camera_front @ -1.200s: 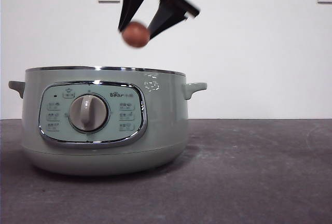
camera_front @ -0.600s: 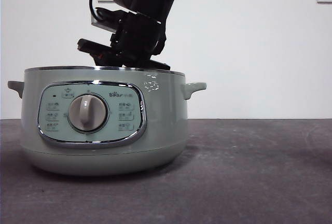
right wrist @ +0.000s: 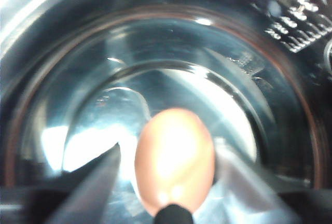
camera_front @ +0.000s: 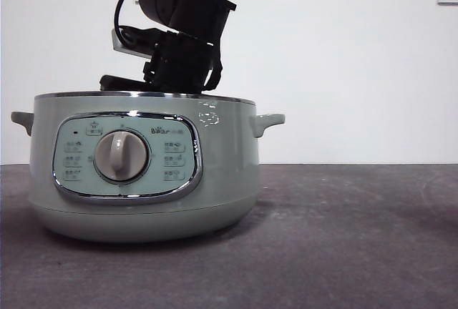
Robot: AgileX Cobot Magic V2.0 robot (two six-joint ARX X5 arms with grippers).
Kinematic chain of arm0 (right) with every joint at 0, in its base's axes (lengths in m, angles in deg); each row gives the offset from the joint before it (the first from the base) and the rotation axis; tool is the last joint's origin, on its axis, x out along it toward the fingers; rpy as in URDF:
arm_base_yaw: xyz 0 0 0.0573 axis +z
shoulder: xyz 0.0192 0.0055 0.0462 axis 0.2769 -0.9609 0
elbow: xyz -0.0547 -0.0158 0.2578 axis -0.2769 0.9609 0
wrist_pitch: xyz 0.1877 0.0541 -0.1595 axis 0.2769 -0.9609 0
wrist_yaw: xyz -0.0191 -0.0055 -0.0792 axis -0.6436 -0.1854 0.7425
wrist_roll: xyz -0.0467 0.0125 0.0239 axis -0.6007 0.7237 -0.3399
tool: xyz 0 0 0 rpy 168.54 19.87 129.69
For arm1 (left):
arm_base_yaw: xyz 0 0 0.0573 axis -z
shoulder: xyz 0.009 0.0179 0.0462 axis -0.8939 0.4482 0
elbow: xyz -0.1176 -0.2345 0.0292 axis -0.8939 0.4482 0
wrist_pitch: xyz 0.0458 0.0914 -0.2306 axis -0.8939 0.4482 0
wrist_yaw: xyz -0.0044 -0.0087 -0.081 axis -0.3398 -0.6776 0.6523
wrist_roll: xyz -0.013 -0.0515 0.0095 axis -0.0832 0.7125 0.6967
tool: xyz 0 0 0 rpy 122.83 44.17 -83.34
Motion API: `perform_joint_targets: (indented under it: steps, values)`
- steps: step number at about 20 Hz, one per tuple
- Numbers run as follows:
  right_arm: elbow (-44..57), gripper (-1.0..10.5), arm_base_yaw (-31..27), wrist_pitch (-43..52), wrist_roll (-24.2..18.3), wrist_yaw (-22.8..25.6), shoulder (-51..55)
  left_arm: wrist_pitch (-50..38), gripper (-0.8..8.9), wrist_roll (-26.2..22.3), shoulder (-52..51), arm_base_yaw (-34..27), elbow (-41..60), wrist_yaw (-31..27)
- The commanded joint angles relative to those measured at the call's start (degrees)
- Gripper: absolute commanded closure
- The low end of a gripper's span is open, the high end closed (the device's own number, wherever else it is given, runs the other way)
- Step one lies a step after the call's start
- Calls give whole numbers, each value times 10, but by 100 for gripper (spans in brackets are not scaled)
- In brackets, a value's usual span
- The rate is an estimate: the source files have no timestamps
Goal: Pick up the egg,open the lid,put the egg in the pot,close the lid
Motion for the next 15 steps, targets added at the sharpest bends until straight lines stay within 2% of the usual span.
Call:
perform_joint_targets:
  steps: [1, 7, 12, 15]
  values:
    - [1, 556, 2, 3, 5, 1, -11, -30, 821, -15, -4, 0, -8, -2]
    - [1, 567, -1, -51, 21, 7, 64, -32, 821, -20, 9, 0, -8, -1]
    - [1, 568, -34, -160, 27, 139, 179, -40, 821, -20, 35, 0, -8, 1]
    - [1, 569, -70, -212, 50, 139, 262, -56, 821, -17, 93, 0, -8, 31]
